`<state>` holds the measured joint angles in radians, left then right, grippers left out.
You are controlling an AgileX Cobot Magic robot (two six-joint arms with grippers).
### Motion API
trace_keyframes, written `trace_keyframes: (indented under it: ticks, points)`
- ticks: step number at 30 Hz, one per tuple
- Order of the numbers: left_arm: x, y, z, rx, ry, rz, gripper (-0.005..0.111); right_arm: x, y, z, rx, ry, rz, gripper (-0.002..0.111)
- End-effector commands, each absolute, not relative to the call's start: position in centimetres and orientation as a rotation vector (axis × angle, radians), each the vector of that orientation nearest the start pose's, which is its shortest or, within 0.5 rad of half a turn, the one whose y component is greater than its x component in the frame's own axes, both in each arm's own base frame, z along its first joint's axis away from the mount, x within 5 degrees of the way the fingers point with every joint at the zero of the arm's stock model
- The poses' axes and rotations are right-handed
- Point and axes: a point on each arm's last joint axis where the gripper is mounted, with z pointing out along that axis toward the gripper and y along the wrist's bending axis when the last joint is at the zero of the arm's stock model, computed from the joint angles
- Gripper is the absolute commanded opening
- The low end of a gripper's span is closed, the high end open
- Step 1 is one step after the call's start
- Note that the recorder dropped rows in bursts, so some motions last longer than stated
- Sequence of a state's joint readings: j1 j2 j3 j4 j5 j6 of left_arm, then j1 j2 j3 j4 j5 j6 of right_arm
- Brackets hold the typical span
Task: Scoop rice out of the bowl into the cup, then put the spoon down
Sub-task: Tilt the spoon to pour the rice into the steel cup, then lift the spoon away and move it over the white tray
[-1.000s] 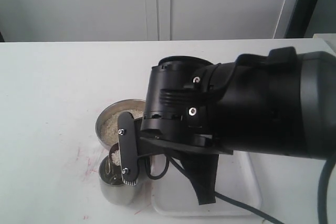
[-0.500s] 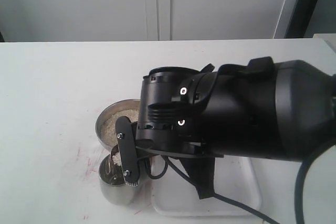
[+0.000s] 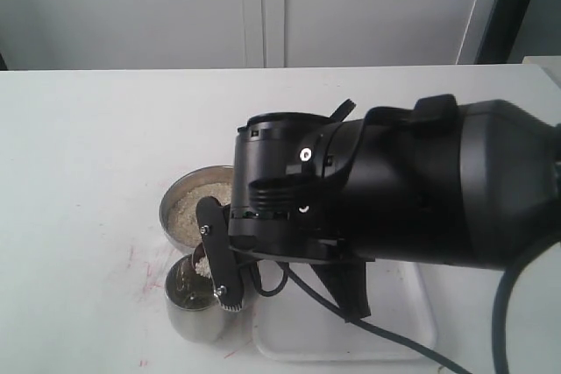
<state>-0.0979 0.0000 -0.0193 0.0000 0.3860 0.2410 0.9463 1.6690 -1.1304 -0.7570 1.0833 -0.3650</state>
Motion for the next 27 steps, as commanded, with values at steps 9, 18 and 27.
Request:
trace_keyframes:
  ticks: [9,18,27]
  points:
    - [5.1,-0.5,17.8,0.318,1.882,0.083,0.014,22.1,23.1,24.5,-2.117,1.688,-1.073,0.000]
    - [5.1,-0.5,17.8,0.318,1.882,0.083,0.014,22.3,23.1,25.0,-2.114,1.615,-1.188,0.000]
    - [5.1,-0.5,17.8,0.318,1.882,0.083,0.014,22.0,23.4,25.1,-2.123,1.563,-1.257,0.000]
